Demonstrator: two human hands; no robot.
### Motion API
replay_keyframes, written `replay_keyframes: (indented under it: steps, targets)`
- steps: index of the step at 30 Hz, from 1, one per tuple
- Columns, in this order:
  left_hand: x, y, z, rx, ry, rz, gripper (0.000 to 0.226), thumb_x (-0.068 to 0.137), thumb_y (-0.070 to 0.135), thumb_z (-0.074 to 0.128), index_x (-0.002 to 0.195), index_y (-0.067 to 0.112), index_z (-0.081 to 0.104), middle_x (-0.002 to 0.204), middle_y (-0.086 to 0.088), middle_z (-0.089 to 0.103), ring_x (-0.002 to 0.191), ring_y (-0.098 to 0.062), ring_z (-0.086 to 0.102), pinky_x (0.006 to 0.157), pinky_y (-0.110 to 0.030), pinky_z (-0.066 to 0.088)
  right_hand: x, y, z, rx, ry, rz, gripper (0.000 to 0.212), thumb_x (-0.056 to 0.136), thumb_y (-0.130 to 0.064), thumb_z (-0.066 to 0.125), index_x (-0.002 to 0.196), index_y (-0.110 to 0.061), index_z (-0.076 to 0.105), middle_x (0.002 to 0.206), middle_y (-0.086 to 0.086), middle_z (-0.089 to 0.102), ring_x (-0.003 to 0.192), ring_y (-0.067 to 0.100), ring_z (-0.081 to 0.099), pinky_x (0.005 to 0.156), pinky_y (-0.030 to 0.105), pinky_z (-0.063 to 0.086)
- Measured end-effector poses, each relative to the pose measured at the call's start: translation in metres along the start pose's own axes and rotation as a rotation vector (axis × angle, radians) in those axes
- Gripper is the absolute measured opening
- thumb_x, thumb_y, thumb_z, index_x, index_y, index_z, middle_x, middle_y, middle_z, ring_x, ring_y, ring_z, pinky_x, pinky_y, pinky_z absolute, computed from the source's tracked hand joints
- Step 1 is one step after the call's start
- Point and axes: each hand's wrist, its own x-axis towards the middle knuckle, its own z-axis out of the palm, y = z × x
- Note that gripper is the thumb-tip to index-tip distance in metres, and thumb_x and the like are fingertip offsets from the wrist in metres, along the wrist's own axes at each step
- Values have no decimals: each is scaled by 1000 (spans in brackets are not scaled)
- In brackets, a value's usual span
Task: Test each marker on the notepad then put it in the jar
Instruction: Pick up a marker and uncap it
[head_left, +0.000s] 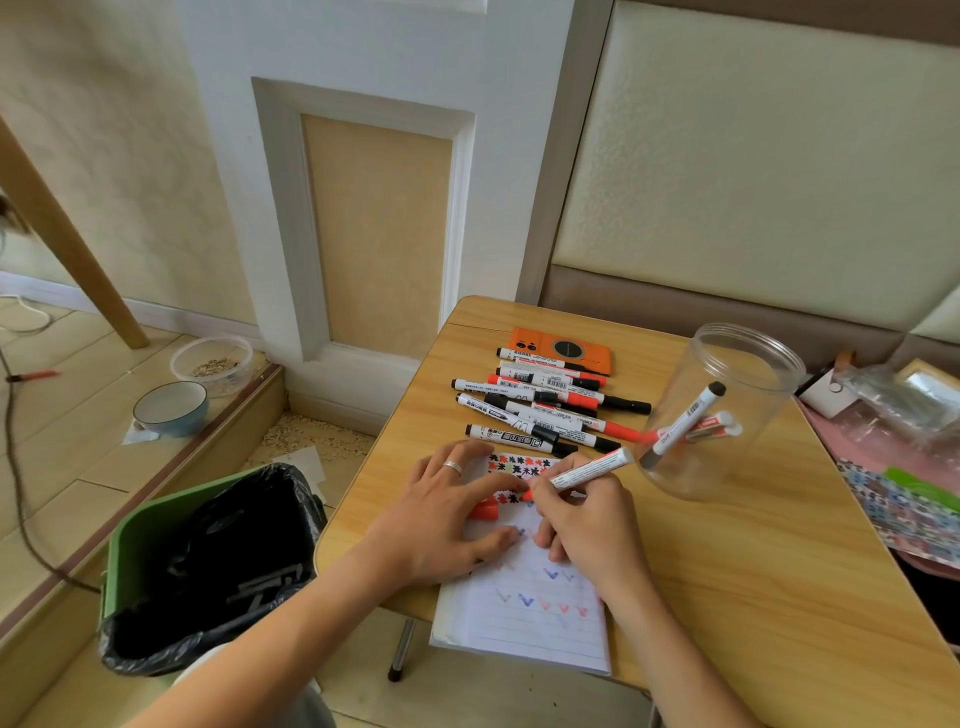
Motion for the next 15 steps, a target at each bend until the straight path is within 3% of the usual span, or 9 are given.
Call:
replay_keyframes:
  steps: [8, 15]
  targets:
    - [1, 0, 0, 10, -10, -2, 52, 92, 73, 41, 141, 56, 37, 158, 11, 19, 150, -11, 7, 120, -39, 10, -1, -2, 0, 4, 35, 21, 13, 98, -19, 68, 88, -11, 64, 56, 12, 69, 41, 24, 61, 43, 27, 51]
    - [1, -1, 1, 13, -8, -3, 53, 92, 74, 41, 142, 56, 36, 158, 12, 19, 149, -11, 7, 118, -35, 8, -3, -3, 1, -4, 39, -12, 16, 98, -20, 68, 85, -13, 62, 54, 13, 67, 37, 21, 57, 40, 26, 46]
